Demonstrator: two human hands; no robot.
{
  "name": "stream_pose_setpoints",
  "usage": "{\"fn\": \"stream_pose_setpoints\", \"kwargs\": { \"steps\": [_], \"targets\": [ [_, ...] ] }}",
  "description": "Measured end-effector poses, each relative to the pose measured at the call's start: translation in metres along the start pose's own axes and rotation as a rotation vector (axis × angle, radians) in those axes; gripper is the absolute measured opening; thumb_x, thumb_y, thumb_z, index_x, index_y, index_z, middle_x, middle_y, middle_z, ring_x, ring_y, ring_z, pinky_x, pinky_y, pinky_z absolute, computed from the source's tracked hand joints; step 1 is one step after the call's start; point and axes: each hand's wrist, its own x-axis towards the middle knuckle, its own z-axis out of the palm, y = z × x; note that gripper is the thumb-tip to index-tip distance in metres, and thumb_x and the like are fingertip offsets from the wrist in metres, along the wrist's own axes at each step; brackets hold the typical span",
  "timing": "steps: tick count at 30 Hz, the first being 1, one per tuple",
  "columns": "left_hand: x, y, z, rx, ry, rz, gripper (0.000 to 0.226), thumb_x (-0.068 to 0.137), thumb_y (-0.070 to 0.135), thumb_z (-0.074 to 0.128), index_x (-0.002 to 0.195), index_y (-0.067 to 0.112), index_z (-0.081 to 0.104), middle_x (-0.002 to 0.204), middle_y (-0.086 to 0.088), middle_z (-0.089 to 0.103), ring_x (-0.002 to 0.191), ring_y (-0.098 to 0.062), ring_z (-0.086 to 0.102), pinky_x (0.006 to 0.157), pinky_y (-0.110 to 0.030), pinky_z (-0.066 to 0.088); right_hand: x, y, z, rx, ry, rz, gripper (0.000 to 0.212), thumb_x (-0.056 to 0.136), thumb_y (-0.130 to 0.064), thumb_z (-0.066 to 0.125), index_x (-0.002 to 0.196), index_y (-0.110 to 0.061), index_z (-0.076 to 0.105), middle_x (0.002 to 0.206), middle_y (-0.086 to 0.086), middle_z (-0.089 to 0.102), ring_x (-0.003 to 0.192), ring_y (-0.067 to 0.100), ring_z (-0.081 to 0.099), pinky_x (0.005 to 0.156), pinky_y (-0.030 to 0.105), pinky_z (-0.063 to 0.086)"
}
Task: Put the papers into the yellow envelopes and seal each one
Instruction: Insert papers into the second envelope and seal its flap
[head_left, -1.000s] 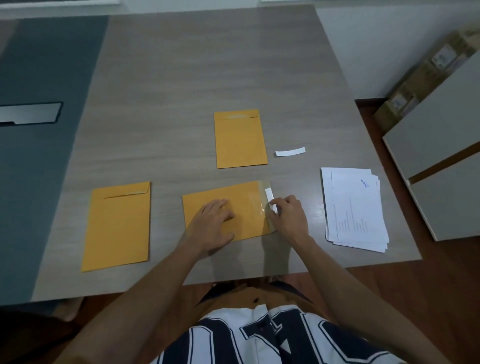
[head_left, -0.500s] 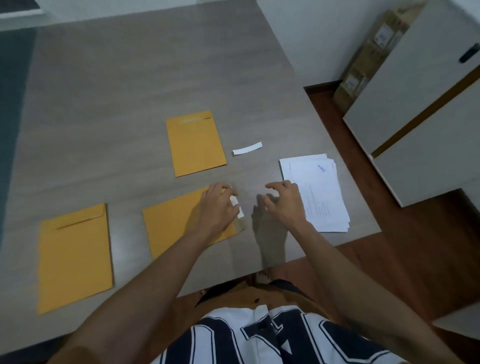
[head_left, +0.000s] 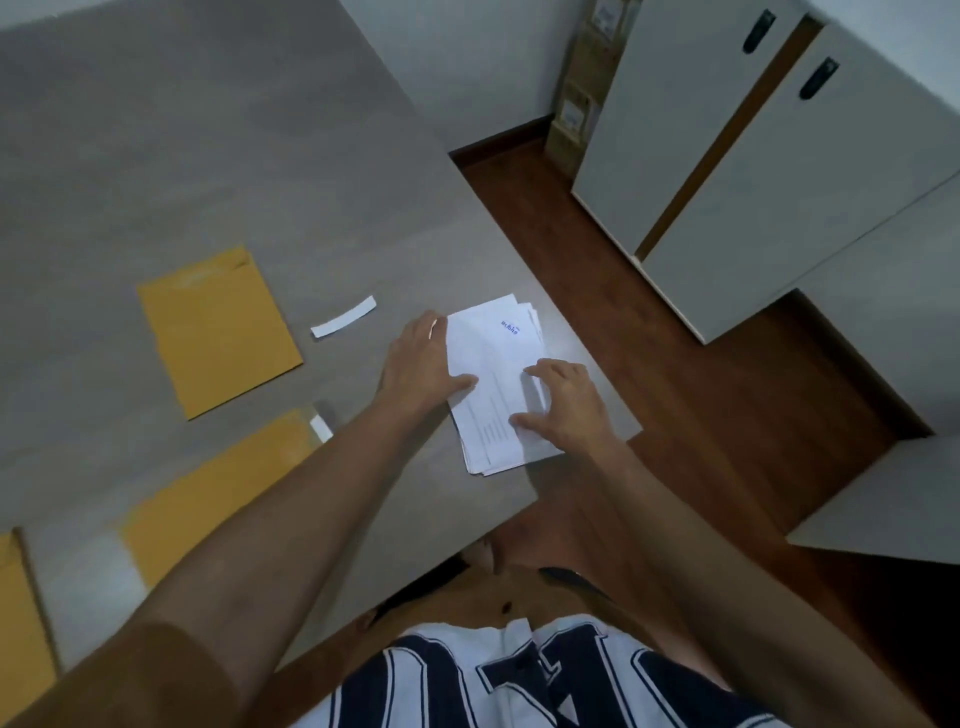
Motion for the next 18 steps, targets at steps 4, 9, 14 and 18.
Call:
{"fn": "stream_pose_setpoints", "kwargs": {
  "steps": [4,9,14,18],
  "targets": [
    [0.025,0.015,-0.001,0.02,-0.065,-0.041,0.094,0.064,0.057,0.079,0.138,0.015,0.039,0.135,-0.008,0.046,0.127,-0.029,0.042,0.1,-0.043,0.041,0.003,0.01,0.004,-0.088,-0.003,-0.031,0.067,0.072,-0.057,0.076,0.127,-0.027,0.054,0.143,-0.003,0.047,0.127,0.02,0.043,0.103,0.033,0.038],
    [0.035,0.029,-0.002,0.063,-0.059,-0.078,0.082,0.058,0.052,0.086,0.119,0.011,0.05,0.119,-0.009,0.043,0.112,-0.028,0.045,0.091,-0.04,0.044,0.005,0.011,0.0,-0.132,-0.004,-0.072,0.062,0.073,-0.055,0.076,0.123,-0.024,0.055,0.138,-0.001,0.049,0.122,0.022,0.046,0.099,0.033,0.039],
    [0.038,0.041,-0.006,0.12,-0.066,-0.041,0.077,0.063,0.046,0.085,0.119,0.011,0.047,0.121,-0.009,0.05,0.11,-0.029,0.047,0.085,-0.04,0.042,0.005,0.011,0.002,-0.138,0.009,-0.074,0.063,0.074,-0.056,0.075,0.123,-0.023,0.054,0.136,-0.001,0.051,0.121,0.021,0.047,0.099,0.033,0.04],
    [0.034,0.05,-0.008,0.101,-0.032,-0.031,0.058,0.072,0.037,0.081,0.112,0.011,0.047,0.113,-0.01,0.06,0.102,-0.031,0.055,0.08,-0.04,0.044,0.005,0.012,0.003,-0.144,0.024,-0.088,0.062,0.074,-0.056,0.075,0.121,-0.021,0.054,0.13,-0.001,0.055,0.117,0.021,0.049,0.096,0.033,0.042]
  ]
}}
